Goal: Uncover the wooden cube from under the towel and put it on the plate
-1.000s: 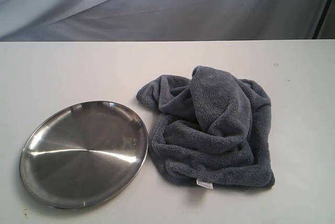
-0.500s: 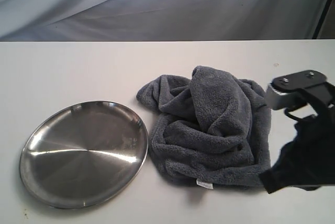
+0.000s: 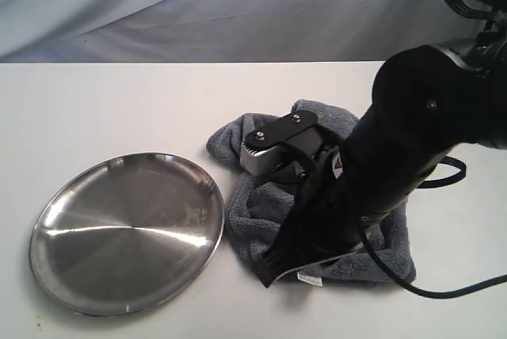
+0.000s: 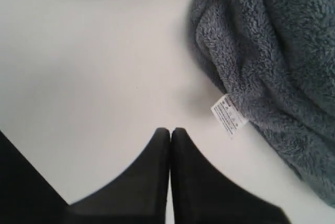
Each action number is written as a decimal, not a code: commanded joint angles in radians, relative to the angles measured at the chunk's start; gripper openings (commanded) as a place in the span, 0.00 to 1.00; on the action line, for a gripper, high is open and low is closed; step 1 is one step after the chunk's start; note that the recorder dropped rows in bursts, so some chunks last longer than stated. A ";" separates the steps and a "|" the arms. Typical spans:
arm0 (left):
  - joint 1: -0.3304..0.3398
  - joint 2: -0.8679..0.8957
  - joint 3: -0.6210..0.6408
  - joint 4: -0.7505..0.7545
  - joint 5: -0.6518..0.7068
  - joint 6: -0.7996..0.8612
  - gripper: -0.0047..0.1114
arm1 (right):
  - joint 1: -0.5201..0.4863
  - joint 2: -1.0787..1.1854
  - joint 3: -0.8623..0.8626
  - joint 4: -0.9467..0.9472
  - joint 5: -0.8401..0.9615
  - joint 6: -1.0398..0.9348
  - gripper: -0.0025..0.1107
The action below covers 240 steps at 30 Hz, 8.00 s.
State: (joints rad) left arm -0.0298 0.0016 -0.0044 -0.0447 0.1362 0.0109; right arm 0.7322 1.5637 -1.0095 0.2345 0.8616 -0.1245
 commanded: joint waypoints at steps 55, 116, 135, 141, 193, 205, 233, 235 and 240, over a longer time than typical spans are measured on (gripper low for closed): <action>0.002 -0.002 0.004 0.001 -0.001 -0.003 0.05 | -0.168 0.562 -0.817 -0.206 0.042 0.198 0.02; 0.002 -0.002 0.004 0.001 -0.001 -0.003 0.05 | -0.451 0.524 -0.760 -0.212 0.100 0.124 0.02; 0.002 -0.002 0.004 0.001 -0.001 -0.003 0.05 | -0.172 0.686 -0.965 -0.166 0.207 0.124 0.02; 0.002 -0.002 0.004 0.001 -0.001 -0.003 0.05 | -0.104 0.685 -0.965 -0.138 0.328 0.090 0.02; 0.002 -0.002 0.004 0.001 -0.001 0.002 0.05 | -0.513 0.174 -0.187 -0.286 -0.160 0.184 0.02; 0.002 -0.002 0.004 0.001 -0.001 -0.003 0.05 | -0.462 0.378 -0.547 -0.219 -0.044 0.170 0.02; 0.002 -0.002 0.004 0.001 -0.001 -0.003 0.05 | -0.138 0.303 -0.302 -0.100 -0.199 0.071 0.02; 0.002 -0.002 0.004 0.001 -0.001 -0.003 0.05 | -0.140 0.247 -0.216 -0.102 -0.294 0.085 0.02; 0.002 -0.002 0.004 0.001 -0.001 -0.003 0.05 | -0.140 0.134 -0.084 -0.104 -0.476 0.085 0.02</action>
State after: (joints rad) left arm -0.0298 0.0016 -0.0044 -0.0447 0.1362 0.0109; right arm 0.5930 1.7537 -1.1507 0.1260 0.4855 -0.0446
